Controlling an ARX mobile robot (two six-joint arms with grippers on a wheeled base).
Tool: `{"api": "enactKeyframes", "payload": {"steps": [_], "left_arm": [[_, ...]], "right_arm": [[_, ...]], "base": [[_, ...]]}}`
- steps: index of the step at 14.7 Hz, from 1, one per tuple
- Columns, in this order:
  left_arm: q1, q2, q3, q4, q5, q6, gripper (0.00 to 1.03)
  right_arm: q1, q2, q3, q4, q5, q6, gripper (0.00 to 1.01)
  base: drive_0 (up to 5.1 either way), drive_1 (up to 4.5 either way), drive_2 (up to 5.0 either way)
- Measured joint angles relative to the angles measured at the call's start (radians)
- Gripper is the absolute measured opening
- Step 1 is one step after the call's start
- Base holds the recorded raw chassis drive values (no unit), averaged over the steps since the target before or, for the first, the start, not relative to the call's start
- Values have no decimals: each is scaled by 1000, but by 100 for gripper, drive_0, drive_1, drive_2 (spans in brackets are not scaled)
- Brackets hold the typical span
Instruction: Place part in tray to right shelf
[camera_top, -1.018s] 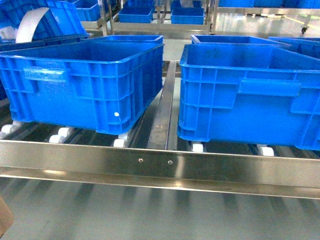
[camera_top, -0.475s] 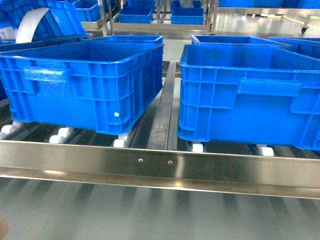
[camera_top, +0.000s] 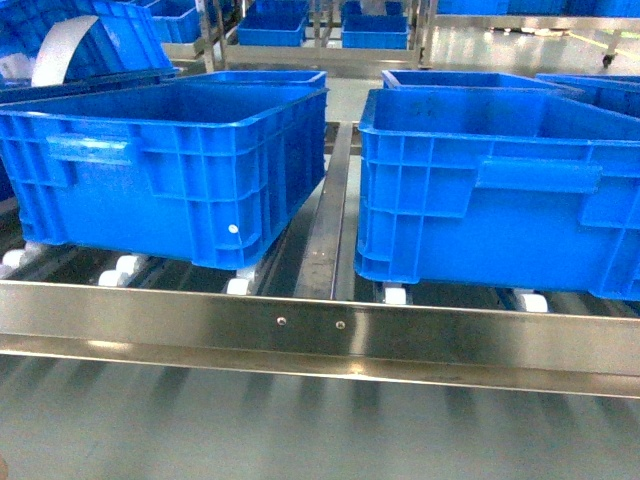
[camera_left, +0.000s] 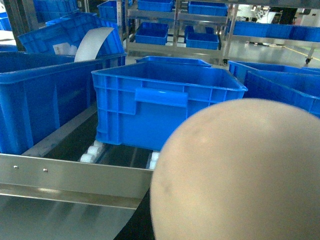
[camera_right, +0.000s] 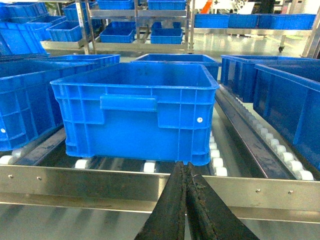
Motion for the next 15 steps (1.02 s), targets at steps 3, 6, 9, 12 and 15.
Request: {"api": "enactKeyframes", "payload": {"steps": [3,6,9,12,15], "left_arm": [[0,-161,0,-208,1,2,12],[0,-180,1,-191,0,2,12],[0,-180,1,-195,2,2,12],[0,-180,1,-194,0,2,12],[0,-180,1,-194,0,2,12]], "right_arm": [[0,0,0,-1,0,0,2],[0,0,0,-2,1,0,2],[0,0,0,0,0,0,2],[0,0,0,0,0,0,2],[0,0,0,0,0,-1,12]], "base": [[0,0,0],[0,0,0],[0,0,0],[0,0,0],[0,0,0]]}}
